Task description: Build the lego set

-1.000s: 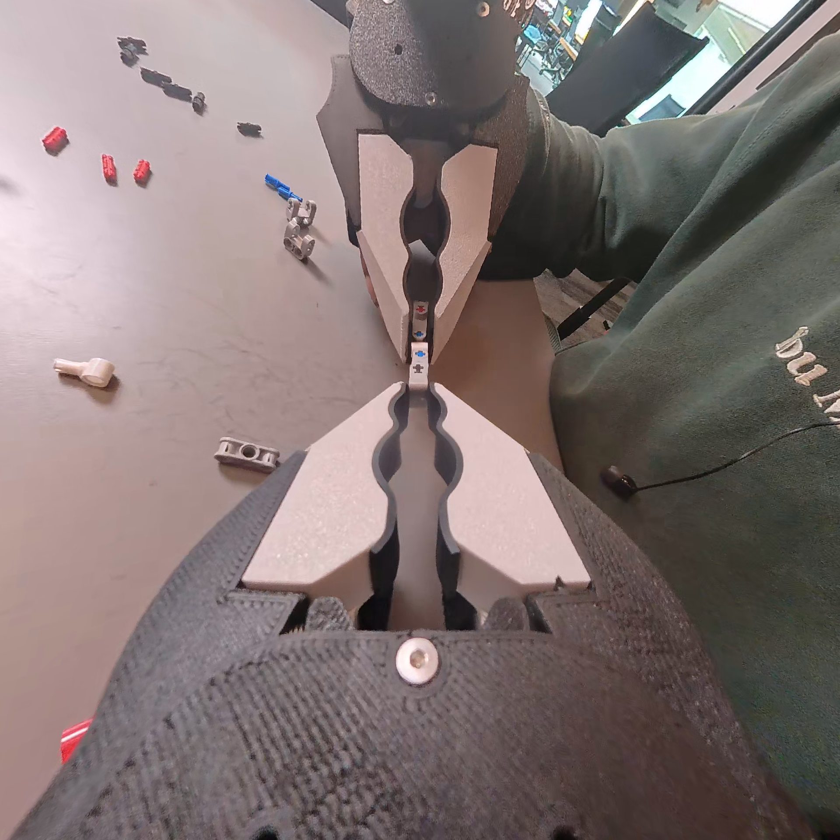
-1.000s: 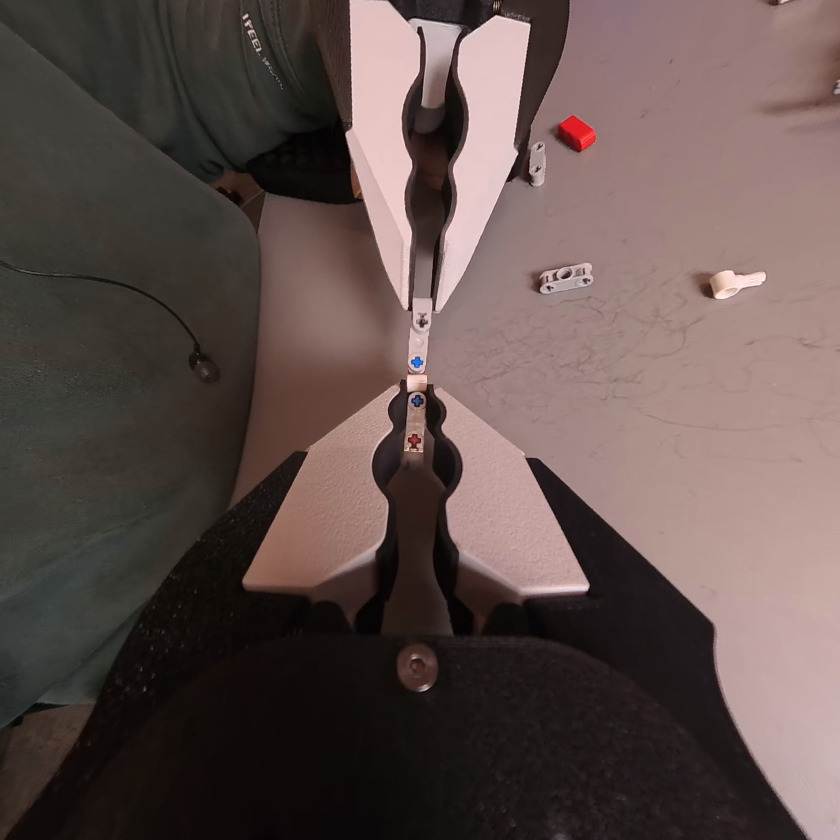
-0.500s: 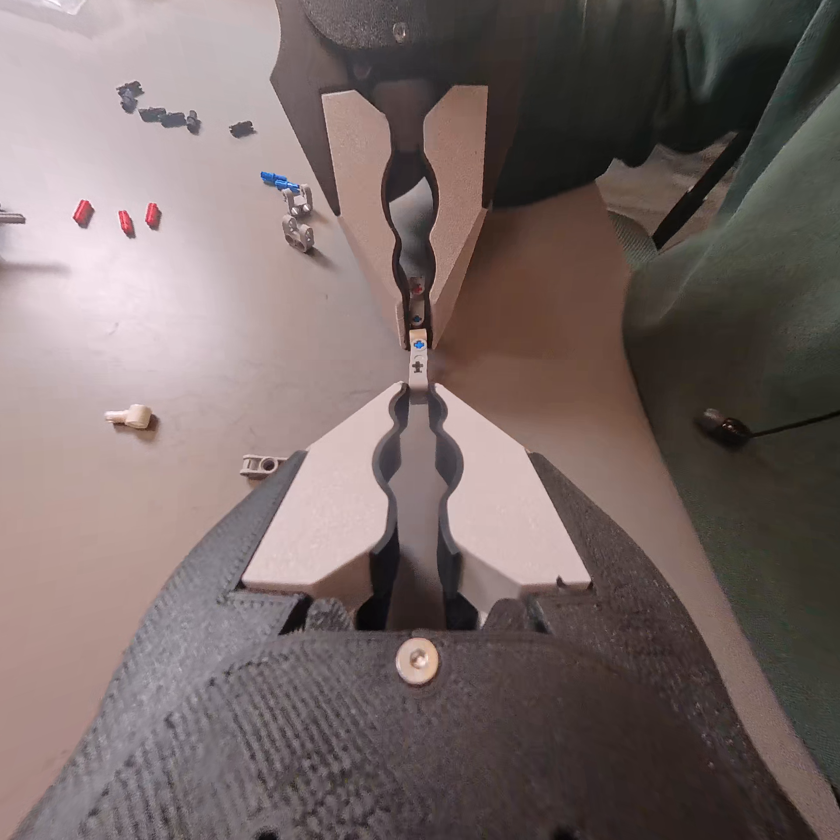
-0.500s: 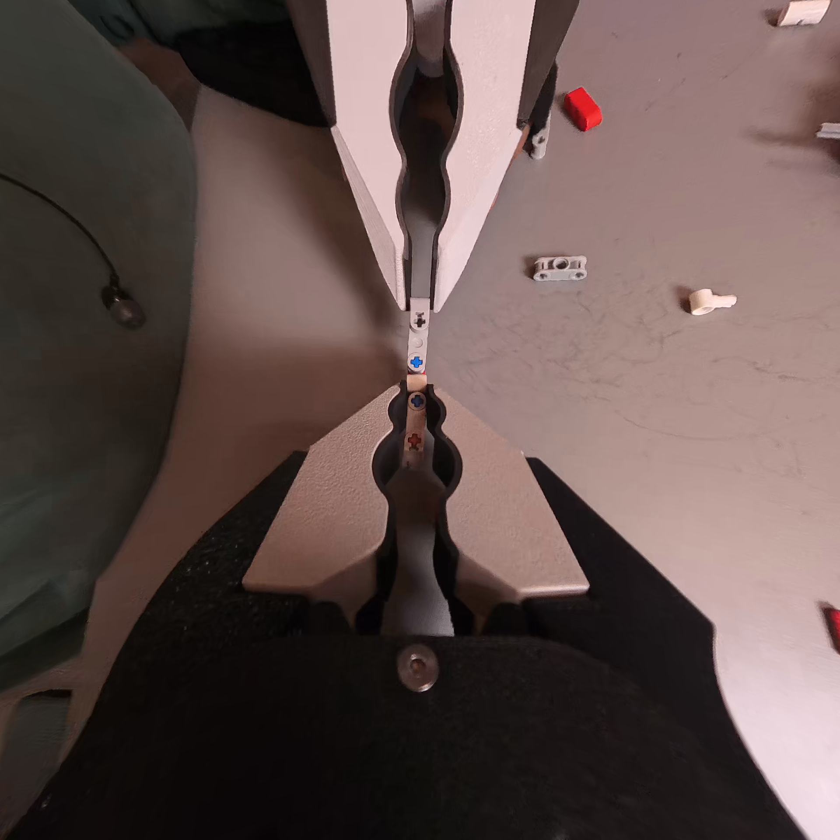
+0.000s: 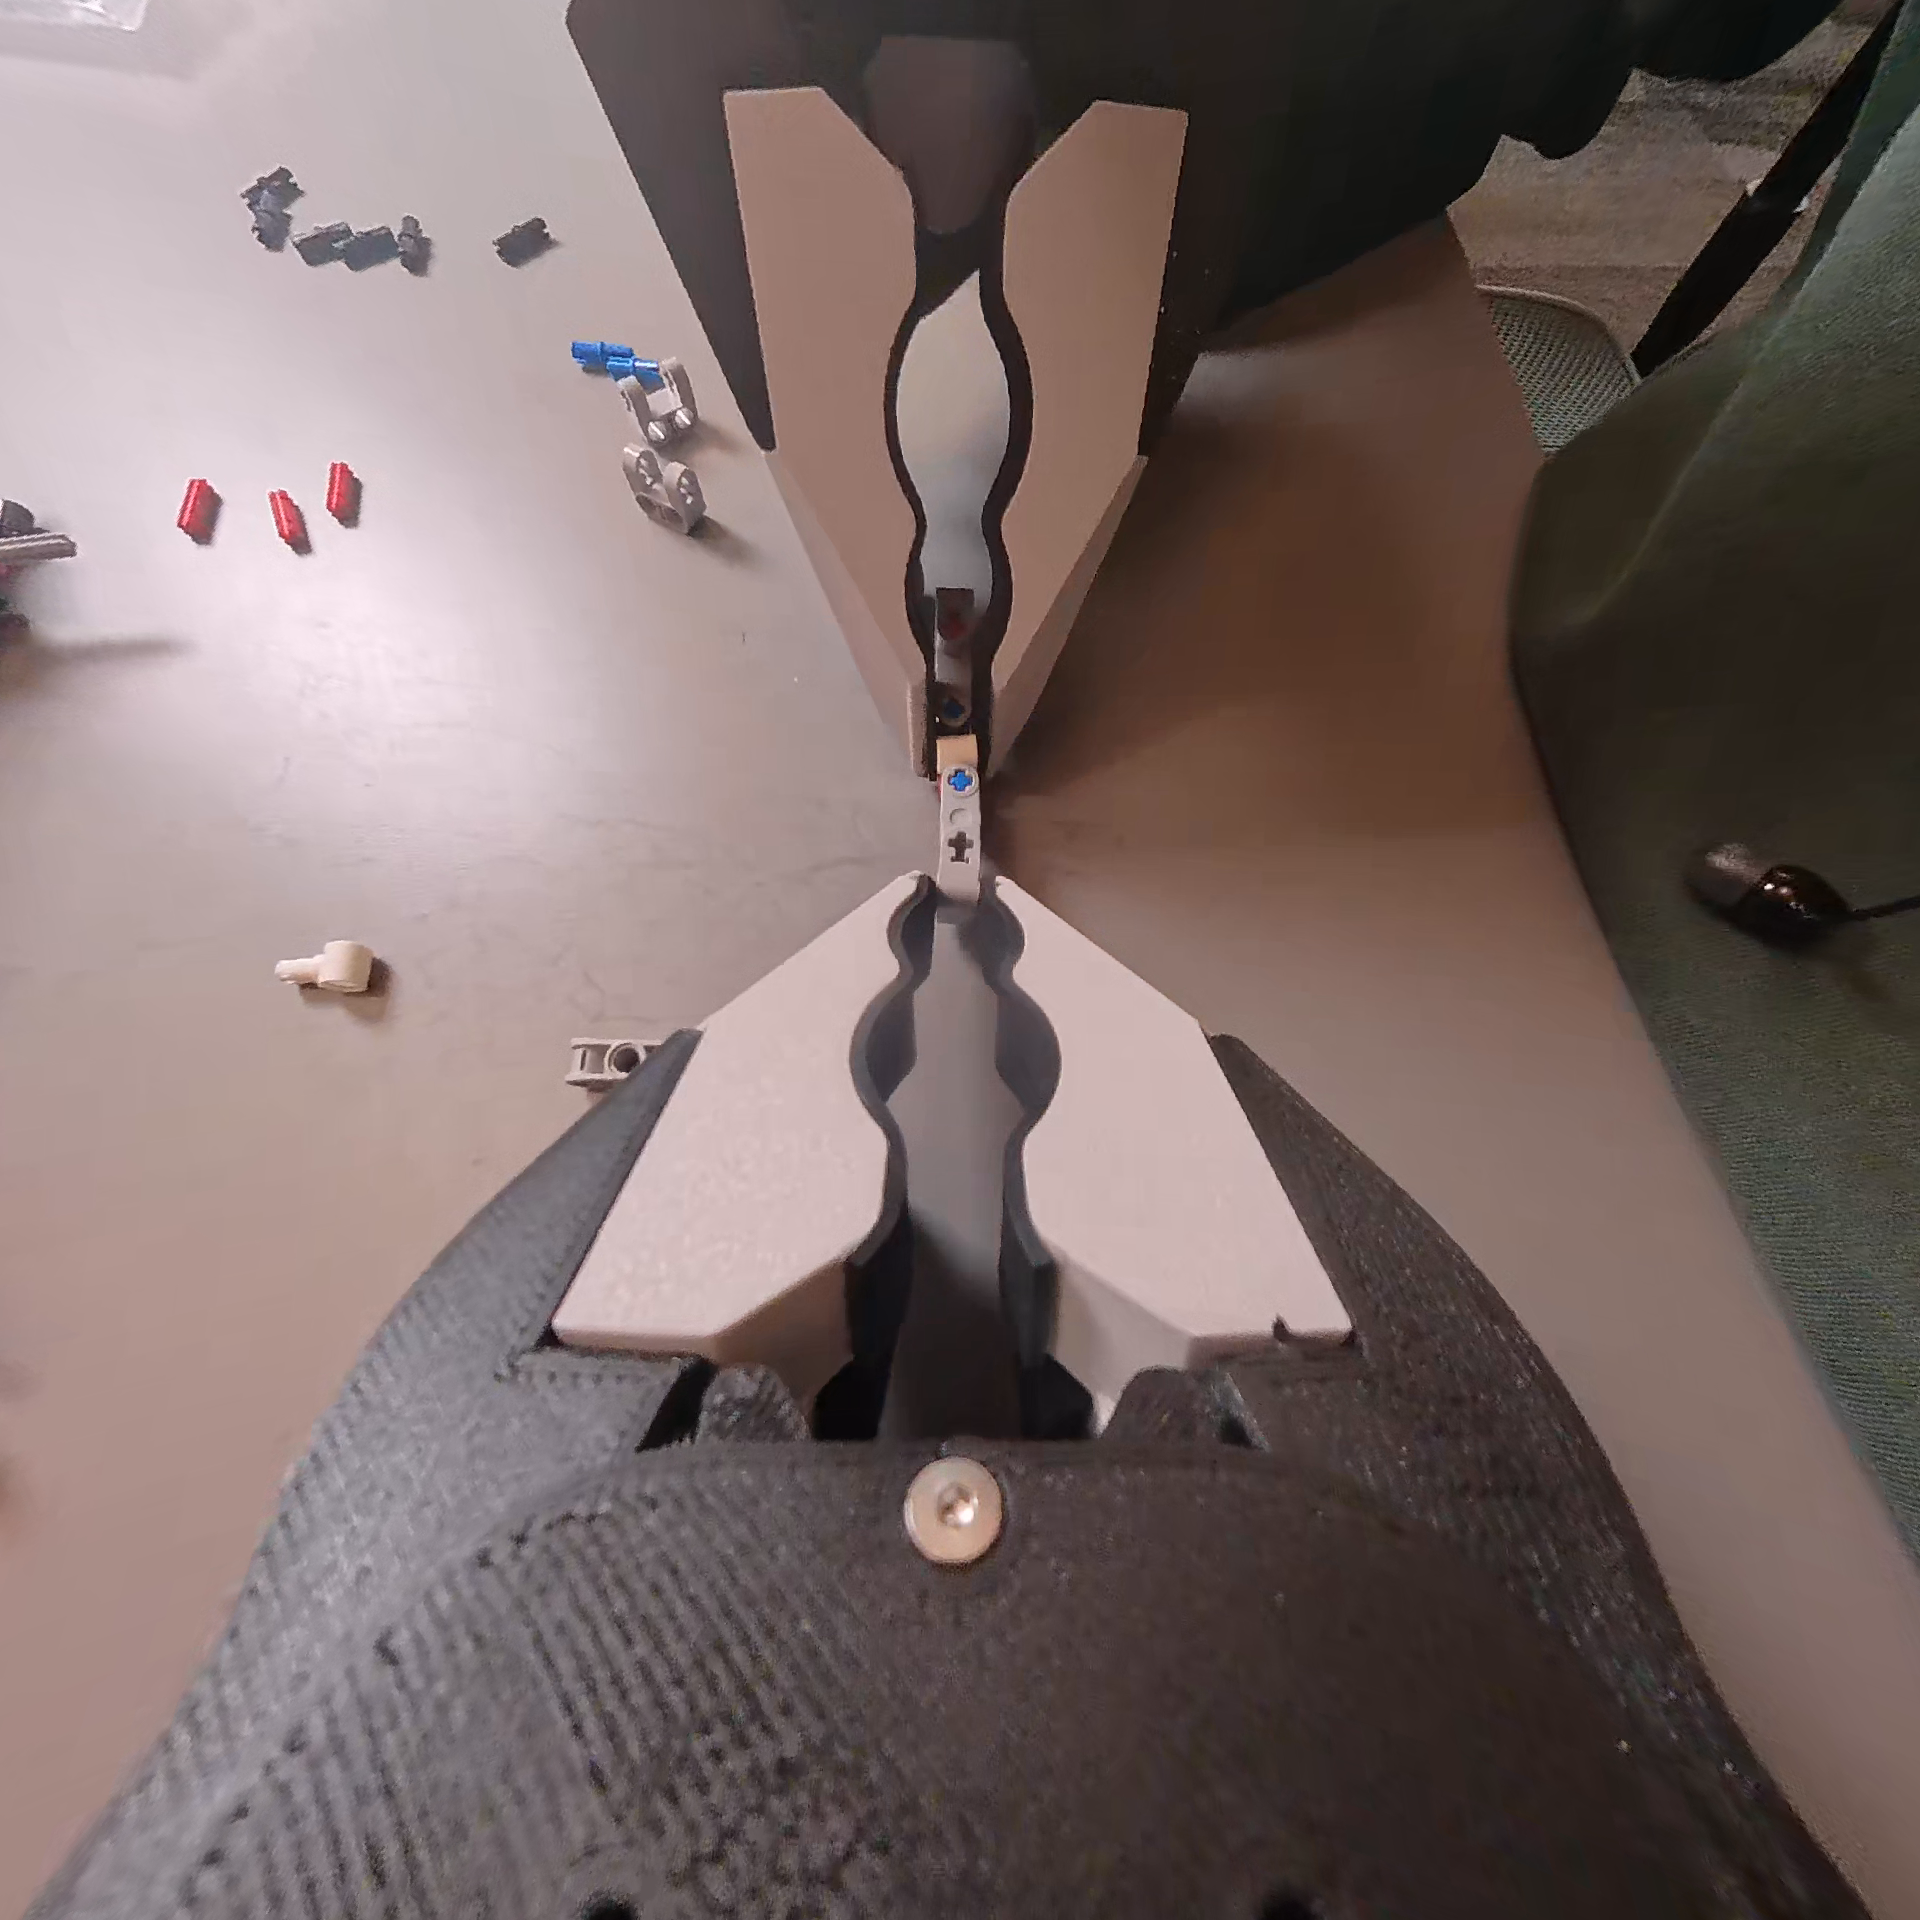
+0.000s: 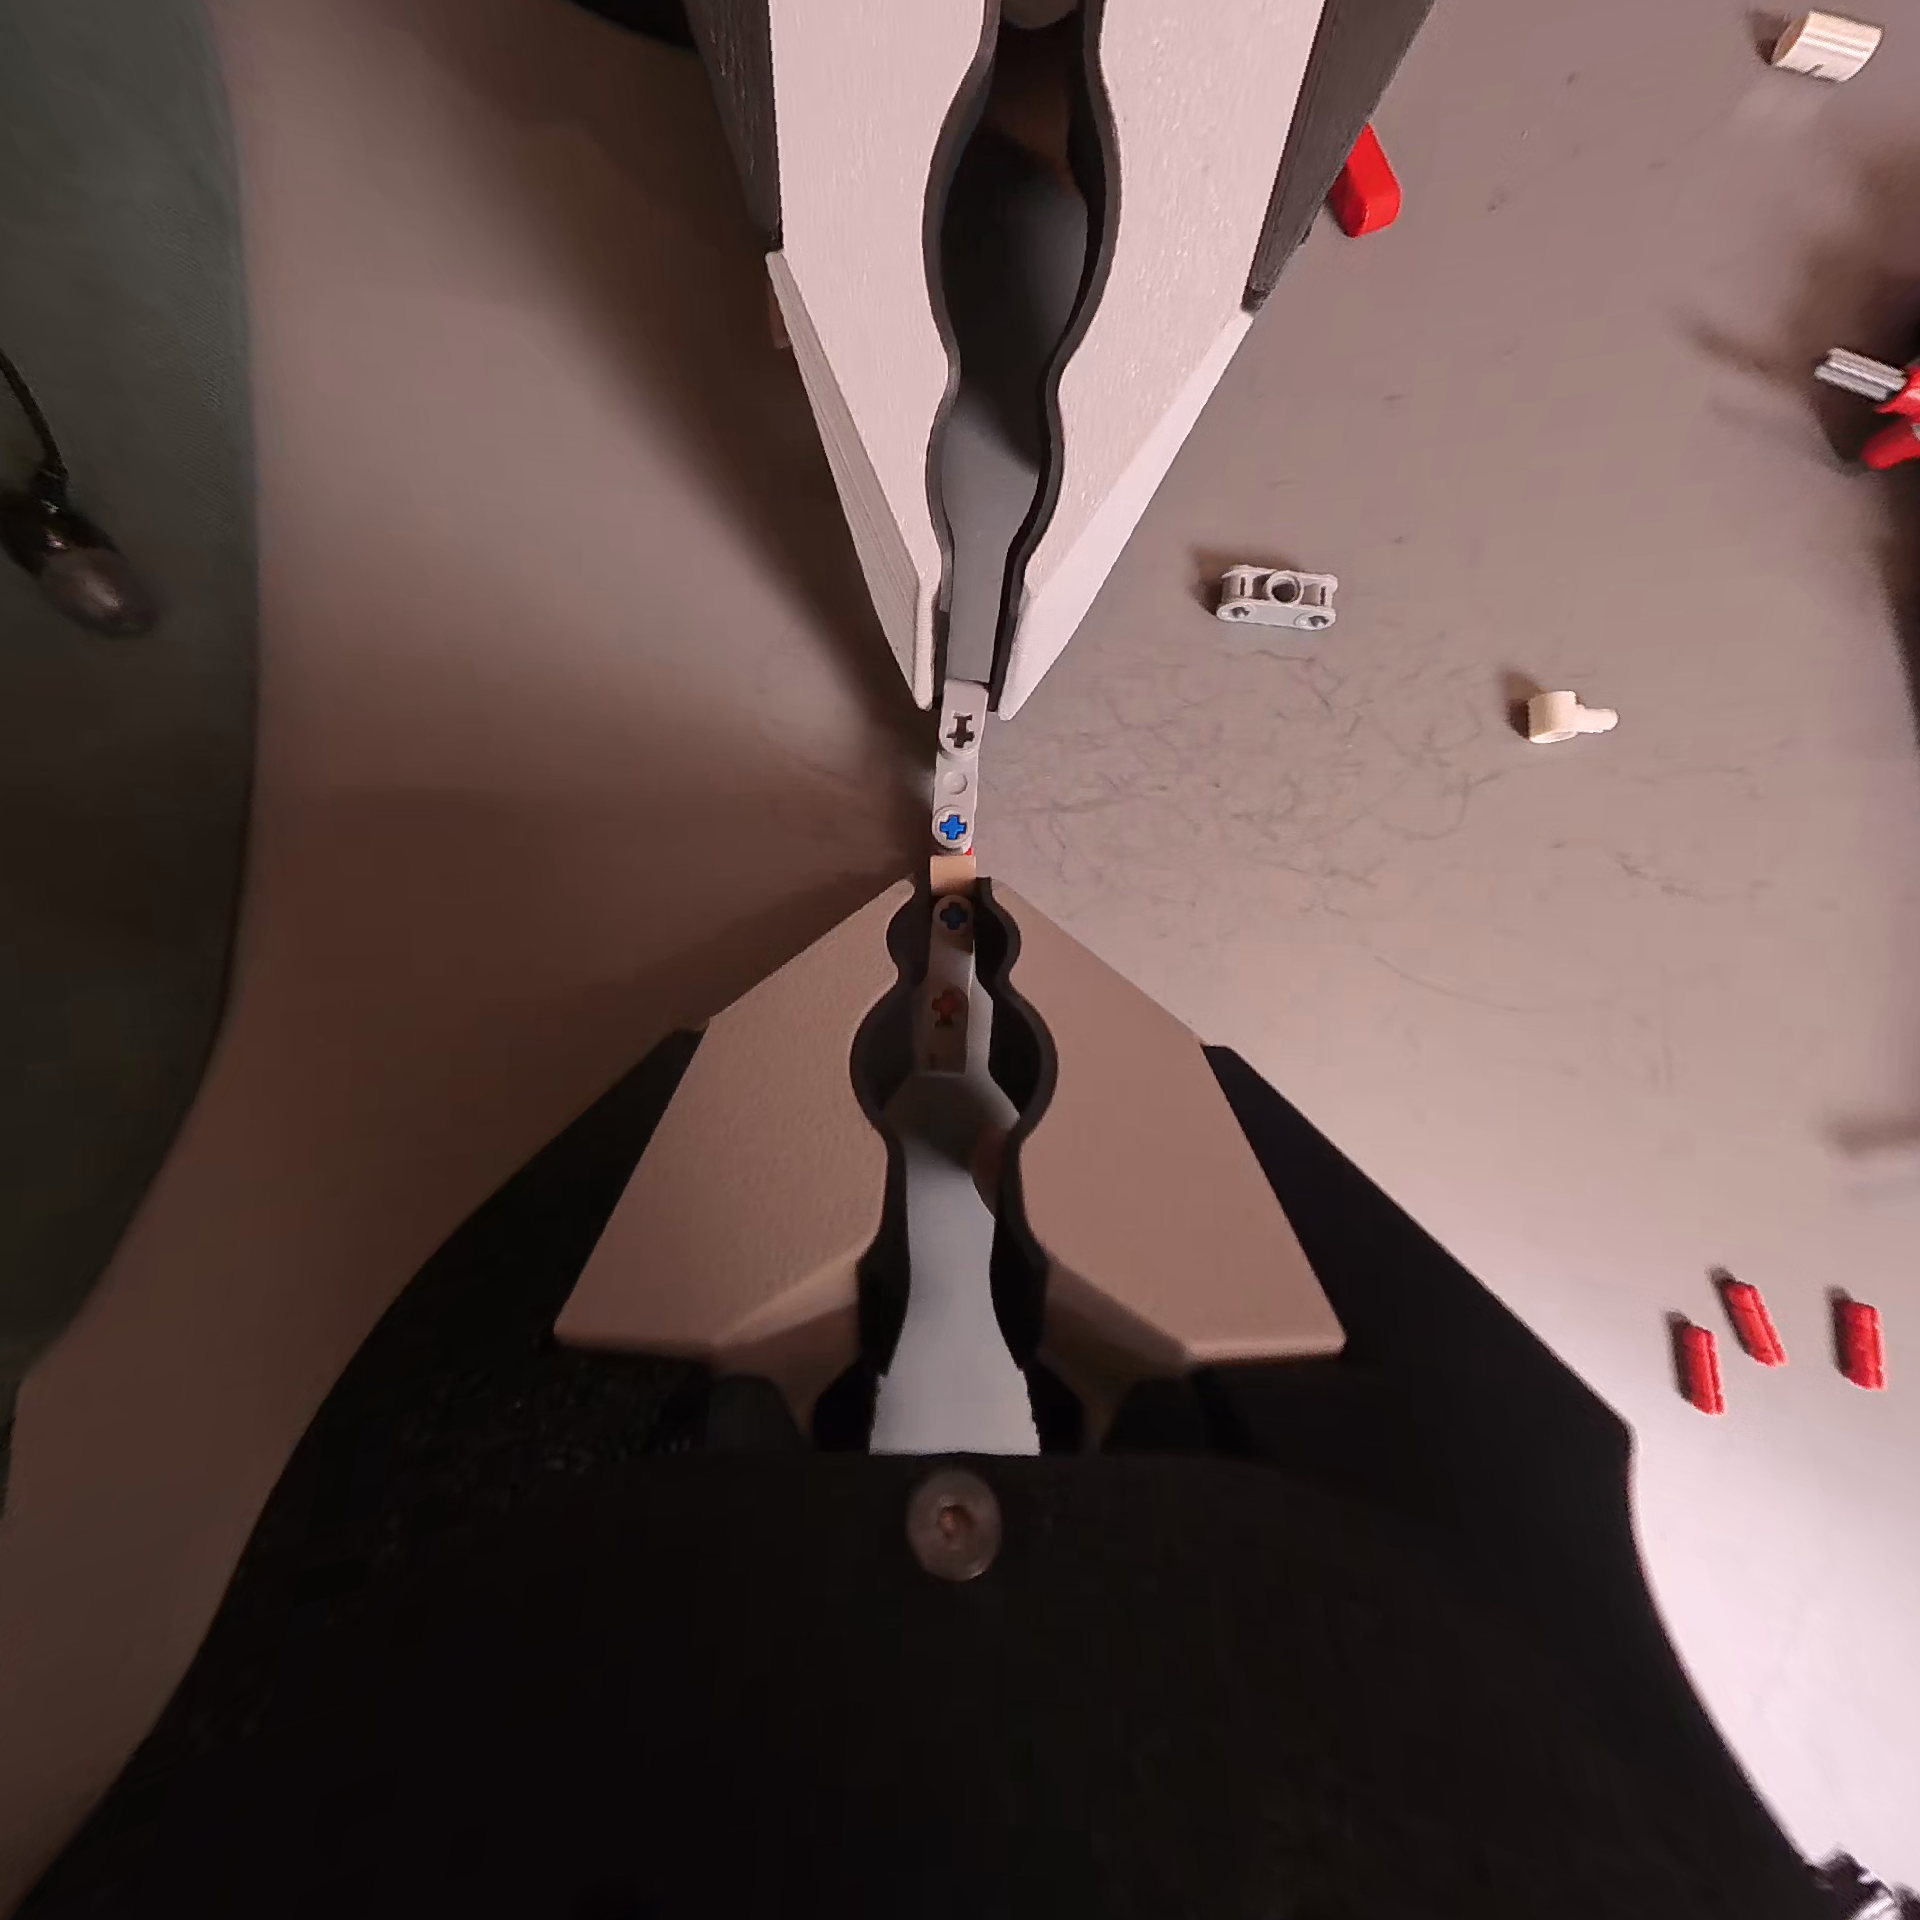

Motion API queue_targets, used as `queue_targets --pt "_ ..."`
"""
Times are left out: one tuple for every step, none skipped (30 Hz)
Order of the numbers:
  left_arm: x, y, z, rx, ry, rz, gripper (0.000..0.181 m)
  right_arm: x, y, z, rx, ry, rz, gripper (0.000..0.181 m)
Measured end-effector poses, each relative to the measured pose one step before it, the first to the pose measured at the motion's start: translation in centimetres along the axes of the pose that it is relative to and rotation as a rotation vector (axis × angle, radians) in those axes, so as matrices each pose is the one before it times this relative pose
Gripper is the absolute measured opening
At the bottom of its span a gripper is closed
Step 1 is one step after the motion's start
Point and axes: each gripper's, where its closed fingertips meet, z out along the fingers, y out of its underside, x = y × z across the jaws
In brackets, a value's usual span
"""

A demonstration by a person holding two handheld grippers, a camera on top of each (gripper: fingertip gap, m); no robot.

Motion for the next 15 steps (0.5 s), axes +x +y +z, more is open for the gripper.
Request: queue_targets --pt "0.002 0.030 0.016 -0.0007 0.0014 -0.0008 0.006 0.017 -0.005 0.018 -0.0036 0.0006 0.0005 0.005" --pt "-0.012 0.019 -0.012 0.0002 0.0002 -0.0005 0.006 0.008 -0.006 0.020 -0.0040 0.0005 0.0044 0.006" --pt "-0.019 0.016 -0.015 -0.0008 0.0005 -0.0011 0.006 0.009 -0.013 0.006 -0.0028 0.0016 0.0016 0.006" --pt "0.002 -0.002 -0.011 -0.0003 0.0008 -0.0026 0.006 0.001 -0.006 0.016 -0.0032 0.0011 0.0047 0.006" --pt "-0.015 -0.018 -0.019 0.0008 -0.0010 -0.0016 0.006 -0.002 0.010 0.018 -0.0036 0.0008 0.0054 0.005" --pt "0.000 -0.010 -0.009 0.0007 -0.0018 0.0008 0.006 0.021 0.002 0.018 -0.0022 0.0029 0.0025 0.005" --pt "-0.010 -0.016 -0.001 0.0005 -0.0014 0.0005 0.006 0.001 0.003 0.015 -0.0018 0.0027 0.0019 0.005" --pt "0.010 0.005 0.000 0.0008 0.0001 -0.0010 0.006 -0.009 0.001 0.002 -0.0016 0.0024 -0.0001 0.006" --pt "0.029 -0.005 0.008 0.0012 0.0020 -0.0011 0.006 0.002 0.012 0.006 -0.0012 0.0019 -0.0008 0.006" --pt "0.031 0.009 0.011 0.0008 0.0025 -0.0005 0.006 -0.022 -0.007 0.005 -0.0003 -0.0004 0.0001 0.006" --pt "0.018 0.014 0.010 0.0002 0.0026 -0.0016 0.006 0.005 -0.002 0.003 0.0005 -0.0015 0.0034 0.006" --pt "0.009 0.003 0.015 0.0010 0.0017 -0.0019 0.006 -0.002 0.005 0.007 0.0016 -0.0030 0.0026 0.005" --pt "0.007 -0.007 0.001 0.0020 0.0013 -0.0011 0.006 0.002 0.005 0.005 0.0017 -0.0019 0.0002 0.005" --pt "0.008 -0.012 0.010 0.0018 0.0014 -0.0014 0.006 -0.012 0.000 -0.001 0.0005 -0.0006 -0.0005 0.005" --pt "-0.011 -0.016 -0.002 0.0018 0.0003 -0.0016 0.006 -0.004 0.011 0.003 0.0001 0.0001 -0.0023 0.005"
